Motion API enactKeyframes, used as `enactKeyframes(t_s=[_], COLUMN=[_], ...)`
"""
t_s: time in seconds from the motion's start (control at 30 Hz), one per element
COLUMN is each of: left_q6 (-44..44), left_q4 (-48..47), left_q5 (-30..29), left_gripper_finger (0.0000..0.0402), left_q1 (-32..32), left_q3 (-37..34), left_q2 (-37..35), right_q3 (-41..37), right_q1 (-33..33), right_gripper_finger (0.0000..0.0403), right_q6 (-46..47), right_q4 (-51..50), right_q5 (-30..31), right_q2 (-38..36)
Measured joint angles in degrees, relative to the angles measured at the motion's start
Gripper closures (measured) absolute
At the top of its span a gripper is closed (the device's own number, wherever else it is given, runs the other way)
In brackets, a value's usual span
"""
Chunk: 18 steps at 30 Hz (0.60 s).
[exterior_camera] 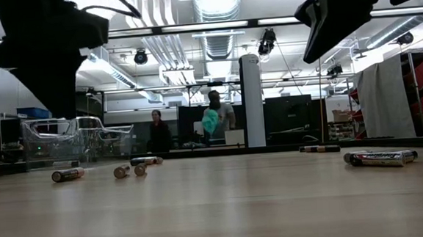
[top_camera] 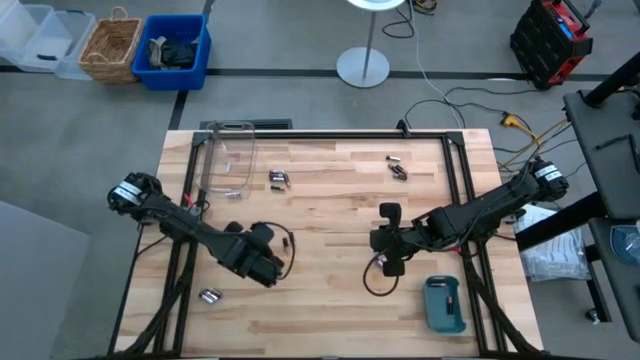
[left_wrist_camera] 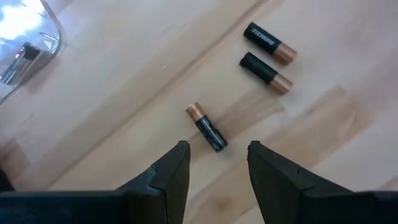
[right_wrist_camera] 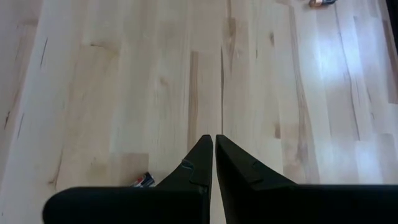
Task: Sort batteries
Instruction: Put the copper and black battery into the blue bin
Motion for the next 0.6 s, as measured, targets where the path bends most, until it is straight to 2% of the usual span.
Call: enactKeyframes(t_s=[0.3,0.6], left_q6=[-5.89,-10.54], left_q4=[8.06,11.59], left_q5=[0.04,0.44], left_gripper_finger=[0.026,0.026], left_q1=[2.65,2.65], left_q3=[-7.88,-11.18], left_q2=[0.0,0.0], right_q3=[-0.12,-0.12], right_q1=[0.0,0.0], right_gripper_finger=[0.039,0.039], right_q6=[0.02,0.02], right_q4=[-0.1,-0.06], right_q5=[0.0,0.0], right_q2=[0.0,0.0])
